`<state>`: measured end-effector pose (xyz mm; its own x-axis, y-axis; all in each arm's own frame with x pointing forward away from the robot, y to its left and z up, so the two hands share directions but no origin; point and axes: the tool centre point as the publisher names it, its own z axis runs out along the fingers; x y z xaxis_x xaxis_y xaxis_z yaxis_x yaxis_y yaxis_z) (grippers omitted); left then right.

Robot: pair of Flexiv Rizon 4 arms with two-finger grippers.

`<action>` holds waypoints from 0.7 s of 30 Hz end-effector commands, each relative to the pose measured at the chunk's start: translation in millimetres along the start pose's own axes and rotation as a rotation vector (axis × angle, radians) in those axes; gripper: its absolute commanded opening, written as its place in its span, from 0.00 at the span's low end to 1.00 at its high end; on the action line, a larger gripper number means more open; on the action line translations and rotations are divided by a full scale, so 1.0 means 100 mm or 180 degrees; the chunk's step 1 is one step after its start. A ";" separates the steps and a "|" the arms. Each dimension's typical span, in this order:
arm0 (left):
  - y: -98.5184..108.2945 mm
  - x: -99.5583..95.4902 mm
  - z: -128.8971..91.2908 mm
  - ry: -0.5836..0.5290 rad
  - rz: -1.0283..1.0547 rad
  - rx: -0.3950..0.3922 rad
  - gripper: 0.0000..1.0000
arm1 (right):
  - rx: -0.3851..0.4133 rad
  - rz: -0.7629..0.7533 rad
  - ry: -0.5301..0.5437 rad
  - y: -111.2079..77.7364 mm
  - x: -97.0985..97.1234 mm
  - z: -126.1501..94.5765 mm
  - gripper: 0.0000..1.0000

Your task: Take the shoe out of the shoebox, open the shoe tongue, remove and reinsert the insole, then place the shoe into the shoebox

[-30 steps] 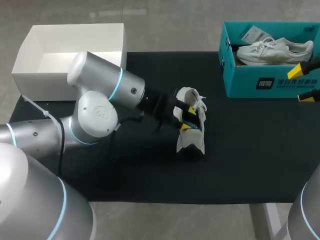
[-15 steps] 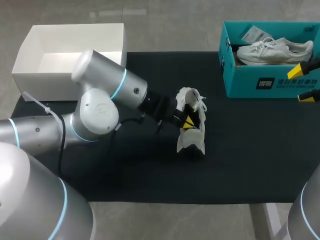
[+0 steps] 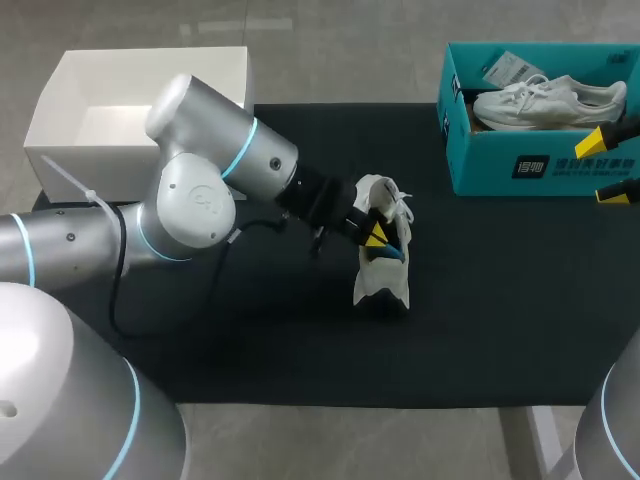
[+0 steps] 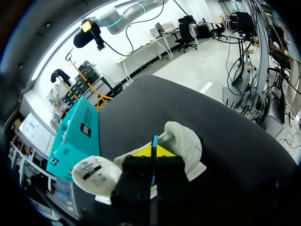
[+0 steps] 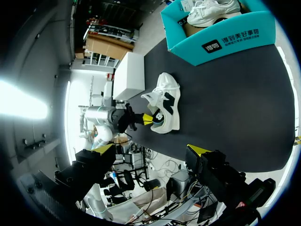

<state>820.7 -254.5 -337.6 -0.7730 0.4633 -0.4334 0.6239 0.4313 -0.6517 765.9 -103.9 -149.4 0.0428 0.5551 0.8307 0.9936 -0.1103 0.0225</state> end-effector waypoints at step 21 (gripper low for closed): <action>-0.01 0.02 -0.02 0.0101 -0.0165 -0.0112 1.00 | 0.0001 0.0005 -0.0008 0.00 0.00 0.00 1.00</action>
<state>827.8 -263.5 -350.8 -0.8015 0.4728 -0.3662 0.5814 0.4726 -0.6623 765.9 -103.9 -149.4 0.0429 0.5550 0.8307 0.9936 -0.1103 0.0224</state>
